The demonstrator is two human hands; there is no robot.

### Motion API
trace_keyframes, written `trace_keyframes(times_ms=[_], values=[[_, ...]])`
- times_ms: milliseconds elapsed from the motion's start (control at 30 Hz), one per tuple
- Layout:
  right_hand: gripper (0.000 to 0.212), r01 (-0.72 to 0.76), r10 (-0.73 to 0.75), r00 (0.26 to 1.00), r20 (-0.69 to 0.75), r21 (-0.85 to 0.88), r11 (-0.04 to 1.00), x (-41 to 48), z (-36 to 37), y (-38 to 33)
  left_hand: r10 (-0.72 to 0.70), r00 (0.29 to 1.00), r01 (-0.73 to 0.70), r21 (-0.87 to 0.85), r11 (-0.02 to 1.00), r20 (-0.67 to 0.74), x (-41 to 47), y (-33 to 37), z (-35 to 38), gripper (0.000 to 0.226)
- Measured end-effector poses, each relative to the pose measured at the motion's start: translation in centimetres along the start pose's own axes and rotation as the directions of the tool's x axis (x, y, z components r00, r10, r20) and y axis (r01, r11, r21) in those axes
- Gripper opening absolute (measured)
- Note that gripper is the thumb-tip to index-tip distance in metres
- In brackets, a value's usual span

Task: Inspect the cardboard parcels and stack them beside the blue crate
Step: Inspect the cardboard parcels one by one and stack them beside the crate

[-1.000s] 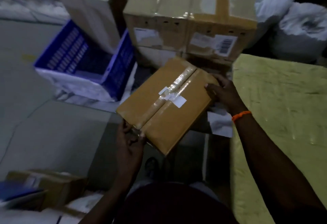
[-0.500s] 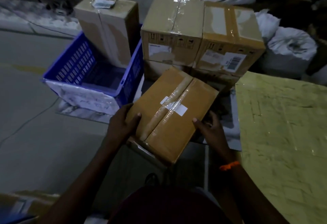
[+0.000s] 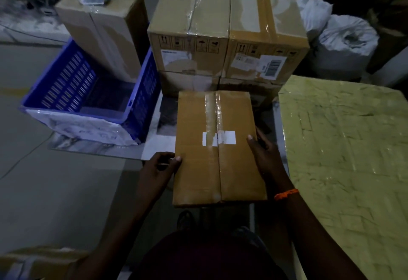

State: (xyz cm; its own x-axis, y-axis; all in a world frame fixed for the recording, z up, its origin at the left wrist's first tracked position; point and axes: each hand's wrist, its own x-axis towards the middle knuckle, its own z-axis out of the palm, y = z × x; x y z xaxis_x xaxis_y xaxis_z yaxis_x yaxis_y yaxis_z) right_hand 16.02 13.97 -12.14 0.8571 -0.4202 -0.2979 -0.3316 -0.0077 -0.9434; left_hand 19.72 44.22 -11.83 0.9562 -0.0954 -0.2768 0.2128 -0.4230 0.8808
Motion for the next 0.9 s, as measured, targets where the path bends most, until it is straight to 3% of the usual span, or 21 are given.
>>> trace_keyframes(times_ms=[200,333,533,733,900], values=[[0.054,-0.037,0.036,0.999,-0.018,-0.026,0.999,1.4,-0.8,-1.2,0.044,0.997,-0.040,-0.062,0.997,0.067,4.0,1.0,-0.3,0.050],[0.051,-0.041,0.042,0.999,0.028,-0.033,0.999,2.9,-0.5,-2.7,-0.014,0.979,0.044,-0.144,0.989,0.203,6.7,4.6,0.4,0.064],[0.053,-0.044,0.051,0.993,0.103,-0.071,0.997,2.4,0.5,-2.8,0.018,0.956,0.052,-0.229,0.972,0.293,5.6,6.7,1.1,0.036],[0.061,0.029,-0.026,0.997,0.075,-0.036,0.999,0.3,0.5,-4.6,0.130,0.975,-0.077,-0.280,0.957,0.179,3.5,7.4,-0.4,0.054],[0.061,0.175,-0.178,0.984,0.026,0.091,0.980,-1.8,0.5,-7.8,0.130,0.991,-0.119,-0.477,0.871,-0.010,2.9,9.4,-2.2,0.057]])
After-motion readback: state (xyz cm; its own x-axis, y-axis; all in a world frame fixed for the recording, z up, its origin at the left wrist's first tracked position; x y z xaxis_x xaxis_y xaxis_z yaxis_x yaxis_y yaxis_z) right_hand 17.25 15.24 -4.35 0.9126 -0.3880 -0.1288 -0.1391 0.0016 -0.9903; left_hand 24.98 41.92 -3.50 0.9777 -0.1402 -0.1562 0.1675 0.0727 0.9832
